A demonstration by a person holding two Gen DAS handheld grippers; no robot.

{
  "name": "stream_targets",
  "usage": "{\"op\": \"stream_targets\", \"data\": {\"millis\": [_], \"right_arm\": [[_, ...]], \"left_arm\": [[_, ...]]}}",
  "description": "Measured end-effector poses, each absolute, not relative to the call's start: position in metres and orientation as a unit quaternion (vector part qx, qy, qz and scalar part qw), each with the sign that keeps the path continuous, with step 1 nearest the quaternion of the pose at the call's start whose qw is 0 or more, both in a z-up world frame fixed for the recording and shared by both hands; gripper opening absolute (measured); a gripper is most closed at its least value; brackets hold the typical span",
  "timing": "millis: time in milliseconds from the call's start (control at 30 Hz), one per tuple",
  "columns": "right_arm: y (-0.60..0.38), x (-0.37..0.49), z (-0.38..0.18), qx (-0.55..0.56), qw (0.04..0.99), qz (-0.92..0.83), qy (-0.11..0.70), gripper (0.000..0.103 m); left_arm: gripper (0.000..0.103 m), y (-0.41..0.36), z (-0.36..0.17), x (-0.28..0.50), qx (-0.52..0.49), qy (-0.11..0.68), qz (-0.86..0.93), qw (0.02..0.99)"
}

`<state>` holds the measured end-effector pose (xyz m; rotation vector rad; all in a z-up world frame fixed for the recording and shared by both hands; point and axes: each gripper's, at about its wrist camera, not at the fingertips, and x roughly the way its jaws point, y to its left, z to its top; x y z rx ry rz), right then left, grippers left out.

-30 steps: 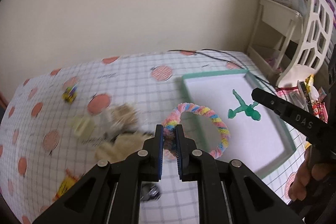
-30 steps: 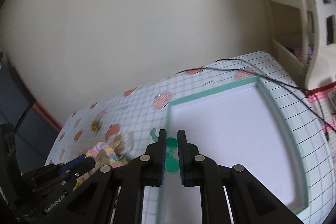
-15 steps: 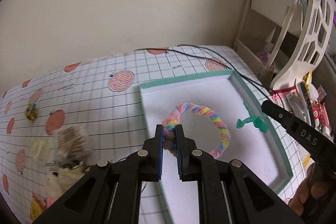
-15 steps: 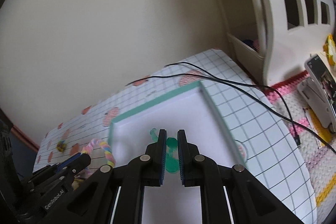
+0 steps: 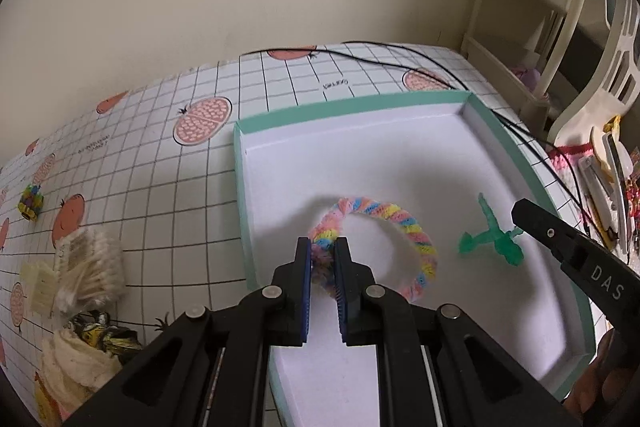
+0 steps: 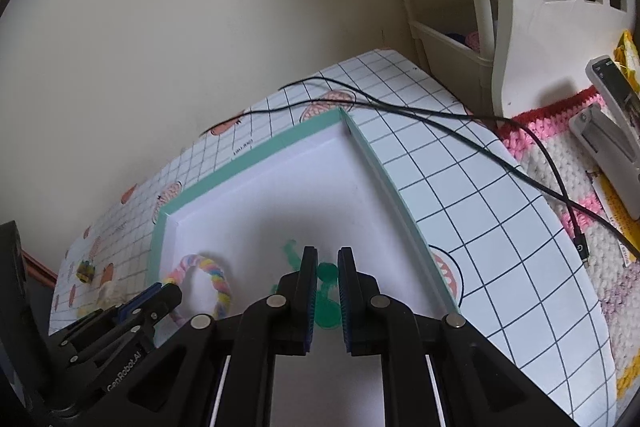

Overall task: Organize objects
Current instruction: 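Lift and carry the ring with left tool while right tool carries the green toy into the box, then open left tool to drop the ring while right tool releases the green toy in the box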

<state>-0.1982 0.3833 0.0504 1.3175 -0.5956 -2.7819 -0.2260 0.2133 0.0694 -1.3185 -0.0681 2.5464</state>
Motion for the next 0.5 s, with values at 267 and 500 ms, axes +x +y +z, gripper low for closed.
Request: {"op": "stream_targets", "data": {"millis": [267, 500], "right_arm": [[0.3807, -0.1994, 0.0494, 0.424, 0.002, -0.887, -0.182, 0.011], [0.3739, -0.1995, 0.0562, 0.421, -0.002, -0.893, -0.156, 0.012]], "left_arm": [[0.012, 0.2159, 0.0636, -0.2249, -0.461, -0.023, 0.875, 0.143], [0.012, 0.2115, 0.0674, -0.2269, -0.461, -0.027, 0.875, 0.145]]}}
